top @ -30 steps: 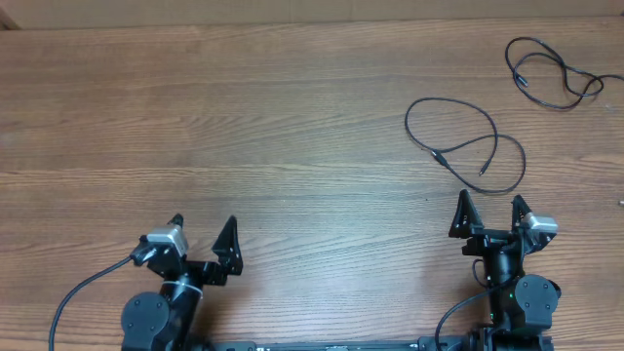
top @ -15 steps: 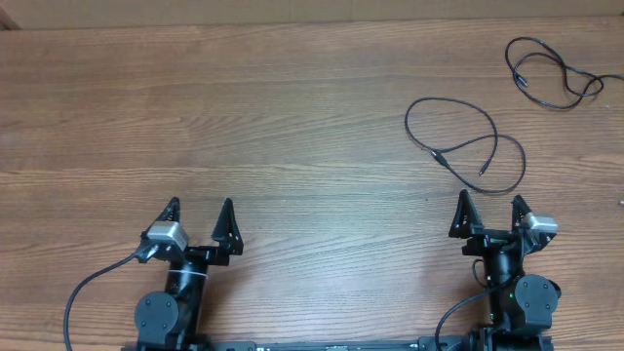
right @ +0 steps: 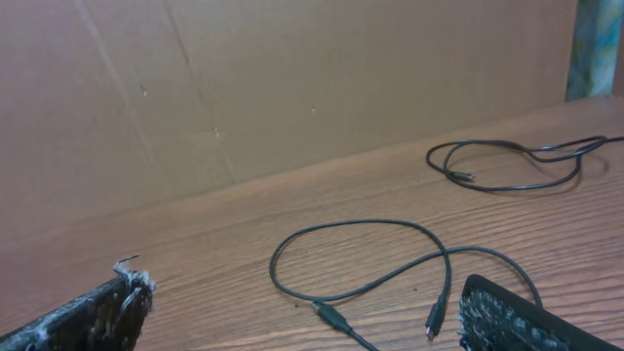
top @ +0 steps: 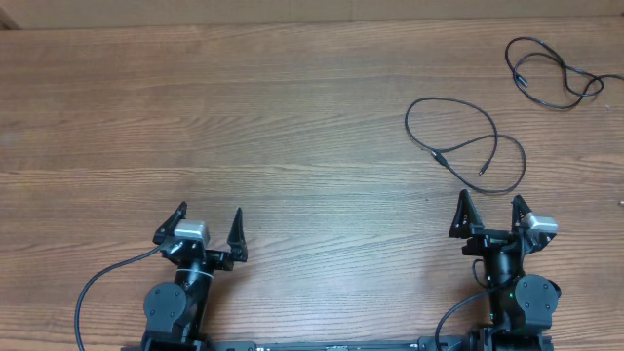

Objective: Untangle cables

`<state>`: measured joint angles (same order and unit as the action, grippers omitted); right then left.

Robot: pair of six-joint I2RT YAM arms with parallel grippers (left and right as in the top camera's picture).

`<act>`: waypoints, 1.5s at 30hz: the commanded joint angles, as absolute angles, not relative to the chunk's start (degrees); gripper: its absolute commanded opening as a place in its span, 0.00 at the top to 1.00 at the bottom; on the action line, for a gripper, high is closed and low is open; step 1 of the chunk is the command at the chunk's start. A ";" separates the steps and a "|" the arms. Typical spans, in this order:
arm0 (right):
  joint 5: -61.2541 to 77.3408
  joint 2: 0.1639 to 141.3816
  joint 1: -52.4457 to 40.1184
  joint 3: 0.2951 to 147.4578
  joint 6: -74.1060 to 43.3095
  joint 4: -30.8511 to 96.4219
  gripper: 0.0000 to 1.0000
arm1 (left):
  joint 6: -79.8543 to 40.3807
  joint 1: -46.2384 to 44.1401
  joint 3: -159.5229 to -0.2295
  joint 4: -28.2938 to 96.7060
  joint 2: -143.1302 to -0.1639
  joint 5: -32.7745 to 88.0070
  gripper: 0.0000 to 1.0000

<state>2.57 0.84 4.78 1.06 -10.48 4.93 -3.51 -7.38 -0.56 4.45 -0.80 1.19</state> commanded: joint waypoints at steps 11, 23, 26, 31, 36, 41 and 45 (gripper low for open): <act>2.17 0.16 4.45 0.45 -10.66 4.60 0.00 | 4.29 -6.98 -0.25 4.45 -0.16 1.50 0.01; 2.17 0.16 4.45 0.45 -10.66 4.60 0.00 | 4.29 -4.60 -0.25 4.45 -0.16 1.48 0.00; 2.17 0.16 4.45 0.45 -10.66 4.60 0.00 | 4.29 -4.60 -0.25 4.45 -0.25 1.50 0.00; 2.17 0.16 4.45 0.45 -10.66 4.60 0.00 | 4.29 -4.60 -0.25 4.45 -0.25 1.50 0.00; 2.17 0.16 4.45 0.45 -10.66 4.60 0.00 | 4.29 -4.60 -0.25 4.45 -0.25 1.48 0.00; 2.20 0.16 4.45 0.45 -10.66 4.60 0.00 | 4.29 -4.60 -0.25 4.45 -0.25 1.48 0.00; 2.20 0.16 4.45 0.45 -10.66 4.60 0.00 | 4.29 -4.60 -0.27 4.45 -0.25 1.50 0.01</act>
